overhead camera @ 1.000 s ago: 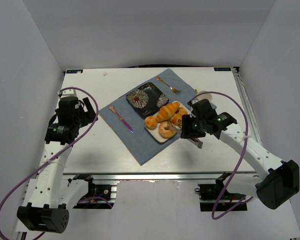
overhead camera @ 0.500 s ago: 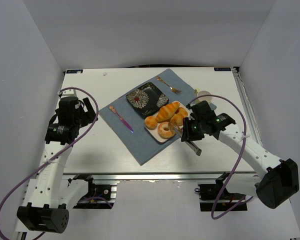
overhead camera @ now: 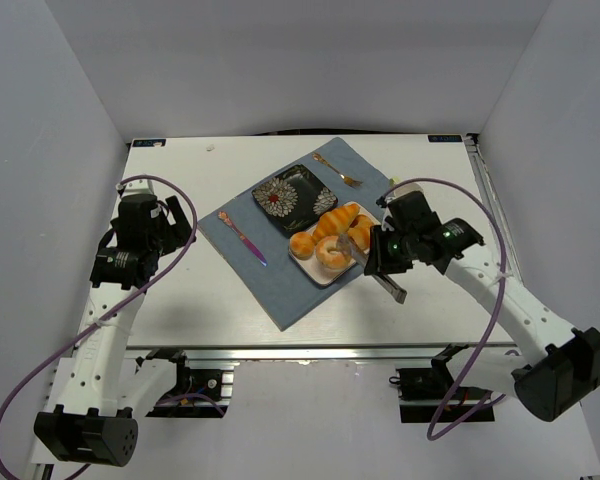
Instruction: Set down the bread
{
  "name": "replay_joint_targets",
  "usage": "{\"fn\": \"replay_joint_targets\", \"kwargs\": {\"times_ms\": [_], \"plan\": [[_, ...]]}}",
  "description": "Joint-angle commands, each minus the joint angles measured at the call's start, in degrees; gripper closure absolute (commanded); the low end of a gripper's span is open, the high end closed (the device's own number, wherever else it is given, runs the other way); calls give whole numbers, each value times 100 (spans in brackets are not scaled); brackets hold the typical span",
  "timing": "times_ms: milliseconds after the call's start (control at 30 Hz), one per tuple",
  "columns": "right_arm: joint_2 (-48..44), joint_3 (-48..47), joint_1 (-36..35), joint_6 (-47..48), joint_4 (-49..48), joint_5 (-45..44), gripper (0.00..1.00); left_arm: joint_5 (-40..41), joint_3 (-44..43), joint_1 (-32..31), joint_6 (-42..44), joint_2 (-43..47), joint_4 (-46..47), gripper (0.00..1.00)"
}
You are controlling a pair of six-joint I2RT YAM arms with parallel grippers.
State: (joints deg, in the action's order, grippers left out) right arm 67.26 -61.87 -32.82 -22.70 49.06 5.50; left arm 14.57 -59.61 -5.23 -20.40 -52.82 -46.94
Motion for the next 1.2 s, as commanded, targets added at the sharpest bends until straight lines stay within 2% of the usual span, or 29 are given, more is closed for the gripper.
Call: {"fn": "replay_joint_targets", "kwargs": {"times_ms": [0, 267, 533, 667, 1167], "plan": [[-240, -711, -32, -68, 288, -5, 79, 64, 29, -13, 45, 61, -44, 2], [49, -1283, -32, -24, 333, 135, 80, 20, 20, -13, 37, 52, -9, 2], [1411, -2522, -14, 143, -274, 171, 80, -33, -50, -13, -16, 122, 9, 2], [2358, -3233, -14, 257, -388, 136, 81, -436, 142, -13, -235, 376, 263, 2], [4101, -3762, 329, 345, -1302, 408, 82, -358, 292, -13, -306, 861, 625, 2]]}}
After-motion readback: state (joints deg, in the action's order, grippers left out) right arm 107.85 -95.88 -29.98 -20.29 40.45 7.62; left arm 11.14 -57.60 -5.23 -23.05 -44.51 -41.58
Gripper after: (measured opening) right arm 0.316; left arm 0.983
